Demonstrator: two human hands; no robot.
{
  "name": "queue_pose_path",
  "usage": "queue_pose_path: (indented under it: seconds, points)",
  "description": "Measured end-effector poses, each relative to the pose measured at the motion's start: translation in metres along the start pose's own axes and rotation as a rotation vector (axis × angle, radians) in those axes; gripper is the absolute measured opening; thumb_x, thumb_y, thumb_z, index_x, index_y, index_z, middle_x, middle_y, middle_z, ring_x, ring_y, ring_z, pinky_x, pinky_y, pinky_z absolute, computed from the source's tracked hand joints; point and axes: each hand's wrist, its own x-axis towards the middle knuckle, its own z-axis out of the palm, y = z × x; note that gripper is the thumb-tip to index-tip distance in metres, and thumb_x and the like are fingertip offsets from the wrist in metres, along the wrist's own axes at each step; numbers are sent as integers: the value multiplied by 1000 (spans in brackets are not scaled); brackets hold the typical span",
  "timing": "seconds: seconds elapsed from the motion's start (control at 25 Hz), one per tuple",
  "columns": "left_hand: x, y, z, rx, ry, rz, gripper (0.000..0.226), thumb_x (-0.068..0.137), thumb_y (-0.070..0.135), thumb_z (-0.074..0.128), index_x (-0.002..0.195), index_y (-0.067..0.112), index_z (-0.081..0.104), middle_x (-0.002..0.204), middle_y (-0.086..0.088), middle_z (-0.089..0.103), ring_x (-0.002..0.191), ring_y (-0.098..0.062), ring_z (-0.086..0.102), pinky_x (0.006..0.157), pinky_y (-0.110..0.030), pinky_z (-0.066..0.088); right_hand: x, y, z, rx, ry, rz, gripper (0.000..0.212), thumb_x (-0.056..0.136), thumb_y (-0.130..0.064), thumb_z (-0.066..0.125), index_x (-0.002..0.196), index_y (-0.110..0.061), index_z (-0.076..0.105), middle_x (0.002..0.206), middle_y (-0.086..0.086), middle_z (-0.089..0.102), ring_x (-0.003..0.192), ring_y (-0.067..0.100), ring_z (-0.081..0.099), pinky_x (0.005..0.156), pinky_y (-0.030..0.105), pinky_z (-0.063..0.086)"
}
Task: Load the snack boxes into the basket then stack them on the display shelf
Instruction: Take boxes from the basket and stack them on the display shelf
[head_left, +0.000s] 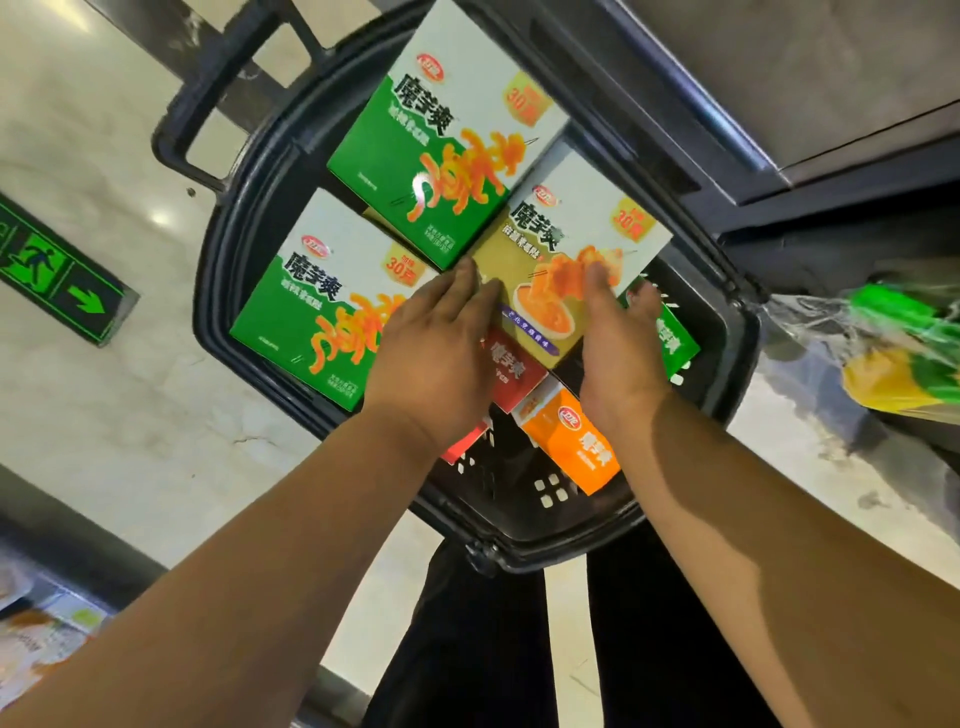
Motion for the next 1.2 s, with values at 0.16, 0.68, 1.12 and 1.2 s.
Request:
queue_pose_path:
  seconds: [0.16, 0.68, 1.12, 1.2]
  points:
    - [-1, 2, -10, -107, -33, -46, 56, 89, 22, 52, 143, 9, 48, 146, -19, 48, 135, -37, 44, 111, -51, 36, -1, -12, -12, 33, 9, 2, 65, 93, -38, 64, 146, -32, 27, 132, 1, 58, 119, 23, 59, 105, 51, 44]
    - [-53, 50, -65, -1169, -245, -655, 66, 74, 64, 70, 129, 27, 61, 106, 5, 74, 91, -14, 73, 80, -35, 57, -106, 2, -76, 140, -333, 1, 39, 90, -18, 63, 129, -22, 55, 114, -3, 72, 101, 21, 71, 86, 42, 57]
    - [-101, 13, -46, -1053, 35, -679, 37, 96, 38, 55, 130, 22, 56, 105, 15, 70, 84, 4, 69, 64, -14, 52, -40, 92, -84, -1232, -105, -271, 95, 77, -53, 74, 150, -21, 22, 144, 12, 35, 132, 33, 38, 105, 49, 37]
    - [-102, 8, -34, -1040, 36, -673, 41, 95, 37, 56, 132, 19, 55, 110, 12, 68, 86, 4, 69, 65, -12, 51, -33, 104, -73, -1397, -44, -309, 99, 74, -57, 74, 149, -21, 21, 144, 11, 34, 131, 33, 36, 103, 50, 32]
